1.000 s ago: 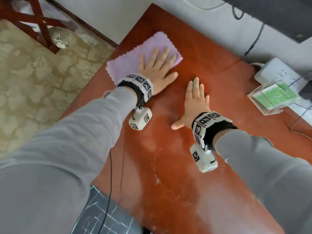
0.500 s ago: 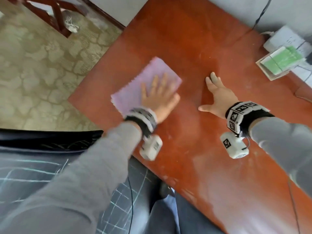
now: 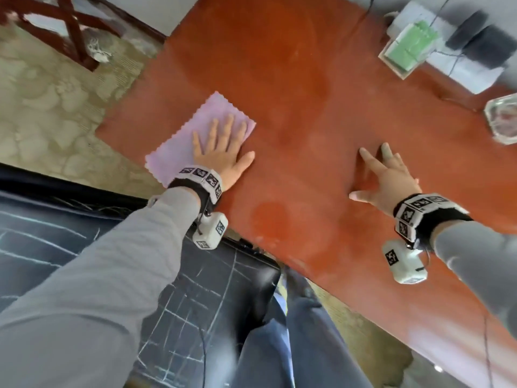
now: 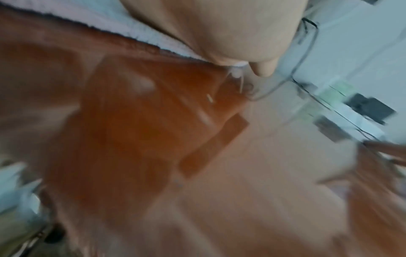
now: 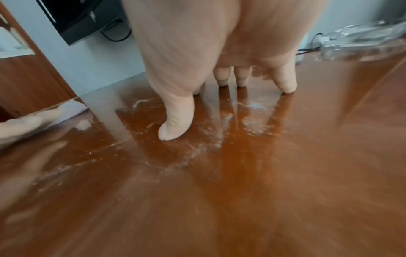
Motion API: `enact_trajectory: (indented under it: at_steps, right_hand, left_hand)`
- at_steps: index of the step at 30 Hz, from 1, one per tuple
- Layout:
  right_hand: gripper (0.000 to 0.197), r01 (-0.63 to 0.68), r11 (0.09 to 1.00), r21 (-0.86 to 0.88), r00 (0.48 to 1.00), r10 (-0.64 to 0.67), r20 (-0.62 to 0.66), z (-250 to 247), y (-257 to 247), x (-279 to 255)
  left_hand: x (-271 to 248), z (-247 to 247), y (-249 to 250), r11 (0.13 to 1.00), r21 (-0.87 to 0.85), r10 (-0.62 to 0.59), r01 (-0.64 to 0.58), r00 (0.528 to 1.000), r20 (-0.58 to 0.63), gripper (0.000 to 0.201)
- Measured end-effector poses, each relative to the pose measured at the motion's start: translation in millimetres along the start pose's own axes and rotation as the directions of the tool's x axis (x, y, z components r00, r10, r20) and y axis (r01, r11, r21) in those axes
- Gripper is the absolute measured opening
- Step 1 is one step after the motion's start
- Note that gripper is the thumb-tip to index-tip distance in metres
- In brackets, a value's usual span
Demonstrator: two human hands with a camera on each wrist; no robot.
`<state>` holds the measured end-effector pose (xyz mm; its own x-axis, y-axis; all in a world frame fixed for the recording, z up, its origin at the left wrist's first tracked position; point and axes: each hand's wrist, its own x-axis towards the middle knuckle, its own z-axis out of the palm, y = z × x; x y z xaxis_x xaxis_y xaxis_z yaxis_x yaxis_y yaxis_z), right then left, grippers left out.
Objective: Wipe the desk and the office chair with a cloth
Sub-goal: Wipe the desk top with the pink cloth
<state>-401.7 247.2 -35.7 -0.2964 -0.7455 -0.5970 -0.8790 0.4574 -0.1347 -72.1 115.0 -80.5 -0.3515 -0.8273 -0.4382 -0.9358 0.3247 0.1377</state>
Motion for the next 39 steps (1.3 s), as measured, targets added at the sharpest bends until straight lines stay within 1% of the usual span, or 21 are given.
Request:
enact_trajectory:
  at_steps: [2, 5, 8, 10, 11, 13, 14, 16, 17, 19, 22, 23, 26, 28, 30, 32, 33, 35, 36, 38, 39]
  right_hand:
    - [0.098, 0.001, 1.000, 0.000, 1.000, -0.001, -0.004, 2.7, 10.0, -6.6]
    - [0.084, 0.039, 0.999, 0.004, 0.999, -0.038, -0.031, 8.2, 17.7, -12.9]
    - [0.071, 0.039, 0.998, 0.042, 0.998, -0.037, -0.045, 14.4, 25.1, -22.1]
    - [0.068, 0.028, 0.999, 0.027, 0.999, -0.027, -0.041, 20.8, 38.0, -33.6]
    - [0.068, 0.023, 0.999, 0.023, 0.999, -0.023, -0.039, 24.7, 47.0, -40.5]
    - [0.070, 0.028, 1.000, 0.003, 0.999, -0.028, -0.034, 33.8, 66.7, -54.5]
    - [0.070, 0.035, 0.999, -0.013, 0.999, -0.036, -0.029, 38.2, 76.2, -61.5]
    - [0.070, 0.064, 0.997, -0.043, 0.997, -0.066, -0.036, 46.1, 92.3, -71.7]
    - [0.069, 0.078, 0.996, -0.047, 0.996, -0.080, -0.043, 48.4, 98.4, -76.0]
    - [0.068, 0.099, 0.995, -0.032, 0.994, -0.100, -0.050, 52.3, 106.5, -83.1]
    - [0.075, 0.117, 0.992, -0.037, 0.992, -0.119, -0.040, 55.8, 116.4, -92.7]
    - [0.081, 0.122, 0.991, -0.052, 0.992, -0.123, -0.020, 55.7, 120.0, -94.3]
    - [0.091, 0.133, 0.987, -0.089, 0.991, -0.133, 0.005, 53.5, 129.4, -94.5]
    - [0.087, 0.125, 0.986, -0.113, 0.992, -0.126, 0.000, 53.6, 129.8, -95.3]
    - [0.091, 0.115, 0.982, -0.149, 0.991, -0.124, -0.055, 56.2, 121.3, -100.6]
    - [0.095, 0.188, 0.966, -0.179, 0.969, -0.212, -0.125, 64.7, 105.7, -114.4]
    - [0.095, 0.261, 0.948, -0.183, 0.950, -0.286, -0.125, 72.2, 94.7, -125.8]
    - [0.091, 0.416, 0.892, -0.179, 0.902, -0.429, -0.043, 95.5, 70.5, -151.2]
    - [0.085, 0.478, 0.858, -0.186, 0.876, -0.481, 0.032, 109.5, 60.1, -161.9]
    - [0.073, 0.498, 0.835, -0.236, 0.867, -0.487, 0.107, 132.7, 55.6, -169.1]
    - [0.069, 0.431, 0.870, -0.239, 0.901, -0.429, 0.066, 138.2, 62.5, -164.2]
  left_hand:
    - [-39.5, 25.3, 44.8, 0.987, 0.051, 0.152, -0.153, 0.988, 0.021, 0.070]
    - [-116.2, 74.2, 120.8, 0.880, 0.109, 0.448, -0.462, 0.885, 0.129, 0.073]
    - [-138.4, 90.0, 143.7, 0.800, 0.159, 0.561, -0.579, 0.815, 0.143, 0.069]
    - [-120.4, 79.7, 127.8, 0.818, 0.171, 0.546, -0.550, 0.835, 0.070, 0.061]
    - [-107.7, 72.5, 113.7, 0.869, 0.166, 0.470, -0.465, 0.883, 0.013, 0.059]
    - [-85.3, 56.8, 82.0, 0.979, 0.091, 0.188, -0.183, 0.981, -0.051, 0.057]
    - [-79.0, 52.8, 71.9, 0.996, 0.052, 0.068, -0.066, 0.997, -0.047, 0.059]
    - [-81.5, 55.9, 78.8, 0.999, 0.045, -0.020, 0.022, 0.999, -0.035, 0.066]
    - [-89.5, 64.7, 98.0, 0.998, 0.055, 0.008, -0.006, 1.000, -0.030, 0.068]
    - [-121.1, 87.0, 161.8, 0.983, 0.051, 0.177, -0.175, 0.984, -0.024, 0.071]
    - [-175.6, 123.8, 271.7, 0.886, 0.009, 0.460, -0.463, 0.882, 0.104, 0.071]
    - [-184.8, 130.2, 299.4, 0.874, -0.005, 0.482, -0.486, 0.865, 0.141, 0.074]
    - [-185.9, 123.8, 337.1, 0.893, -0.072, 0.451, -0.445, 0.883, 0.134, 0.083]
    - [-184.3, 108.3, 326.6, 0.858, -0.231, 0.485, -0.459, 0.872, 0.068, 0.078]
    - [-189.7, 92.2, 292.0, 0.823, -0.355, 0.455, -0.444, 0.889, -0.057, 0.074]
    - [-186.1, 81.4, 242.1, 0.872, -0.333, 0.306, -0.358, 0.931, -0.200, 0.072]
    - [-180.9, 79.9, 212.6, 0.919, -0.289, 0.207, -0.269, 0.951, -0.229, 0.071]
    - [-170.6, 81.3, 157.1, 0.984, -0.167, 0.038, -0.060, 0.990, -0.133, 0.072]
    - [-168.0, 84.2, 135.3, 0.997, -0.070, 0.010, -0.014, 0.999, -0.053, 0.073]
    - [-163.7, 93.3, 107.5, 0.995, 0.083, 0.056, -0.057, 0.998, 0.012, 0.075]
    - [-162.2, 97.1, 101.4, 0.991, 0.103, 0.088, -0.089, 0.996, 0.012, 0.076]
